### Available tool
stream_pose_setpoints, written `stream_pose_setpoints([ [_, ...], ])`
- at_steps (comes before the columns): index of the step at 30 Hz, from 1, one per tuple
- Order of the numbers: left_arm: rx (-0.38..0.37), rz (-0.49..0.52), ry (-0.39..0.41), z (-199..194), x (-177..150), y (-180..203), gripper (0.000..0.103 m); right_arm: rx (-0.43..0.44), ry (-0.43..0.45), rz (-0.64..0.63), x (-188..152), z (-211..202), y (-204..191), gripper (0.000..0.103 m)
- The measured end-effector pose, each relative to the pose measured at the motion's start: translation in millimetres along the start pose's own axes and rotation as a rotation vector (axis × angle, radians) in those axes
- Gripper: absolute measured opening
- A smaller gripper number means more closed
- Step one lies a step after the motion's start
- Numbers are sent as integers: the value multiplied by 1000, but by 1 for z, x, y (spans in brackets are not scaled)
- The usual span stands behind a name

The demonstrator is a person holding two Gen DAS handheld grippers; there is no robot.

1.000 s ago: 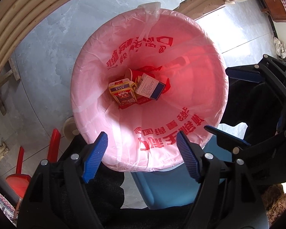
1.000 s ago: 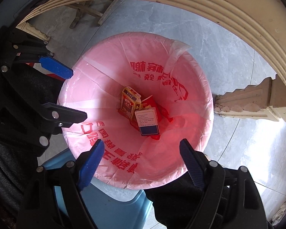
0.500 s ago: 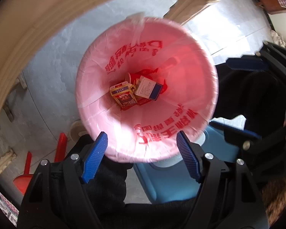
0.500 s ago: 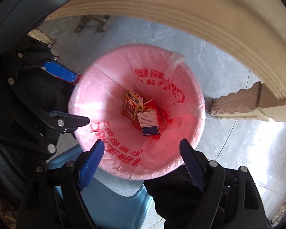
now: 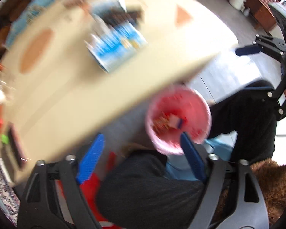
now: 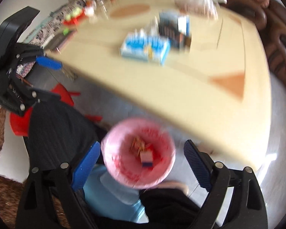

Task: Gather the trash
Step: 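Raise both open tools from the bin back toward the table, then grasp the black box with the right tool while the left tool grasps the white milk carton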

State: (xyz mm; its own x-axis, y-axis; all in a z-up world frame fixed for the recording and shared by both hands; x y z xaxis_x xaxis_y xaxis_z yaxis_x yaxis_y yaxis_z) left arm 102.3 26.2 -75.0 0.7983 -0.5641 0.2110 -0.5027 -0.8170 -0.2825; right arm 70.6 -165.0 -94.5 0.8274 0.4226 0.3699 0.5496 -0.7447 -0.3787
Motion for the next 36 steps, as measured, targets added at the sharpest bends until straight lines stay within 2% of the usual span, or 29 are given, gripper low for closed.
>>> stream_pose_setpoints([
  [6, 103, 2, 14, -34, 63, -58, 84, 20, 73, -41, 67, -49, -3, 87],
  [10, 124, 52, 20, -37, 106, -73, 84, -9, 102, -62, 106, -67, 4, 87],
  [14, 129, 98, 12, -25, 146, -84, 84, -9, 92, -68, 137, -65, 16, 87],
  [19, 123, 174, -8, 5, 193, -84, 84, -8, 31, -102, 166, -43, 30, 87],
  [27, 123, 339, -29, 63, 245, -77, 84, 2, -118, -170, 197, 16, 53, 87],
  [31, 80, 365, -29, 87, 266, -79, 84, 36, -152, -185, 211, 39, 64, 87],
  [36, 7, 426, -7, 112, 278, -70, 84, 59, -187, -196, 218, 66, 75, 87],
])
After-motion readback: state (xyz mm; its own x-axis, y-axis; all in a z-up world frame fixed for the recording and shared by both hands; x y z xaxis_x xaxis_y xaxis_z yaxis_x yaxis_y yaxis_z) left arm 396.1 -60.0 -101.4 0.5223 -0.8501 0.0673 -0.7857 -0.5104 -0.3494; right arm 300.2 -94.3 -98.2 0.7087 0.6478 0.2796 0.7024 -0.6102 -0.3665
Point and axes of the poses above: each gripper's, at about its wrist camera, not at the fingertips, and z roughly the way its jaws point, y to its right, x to its top, the point moved 2 cm from there along z, roughly the way its jaws point, and after that the axes turned 14 degrees about x, right-handed, at the moved point
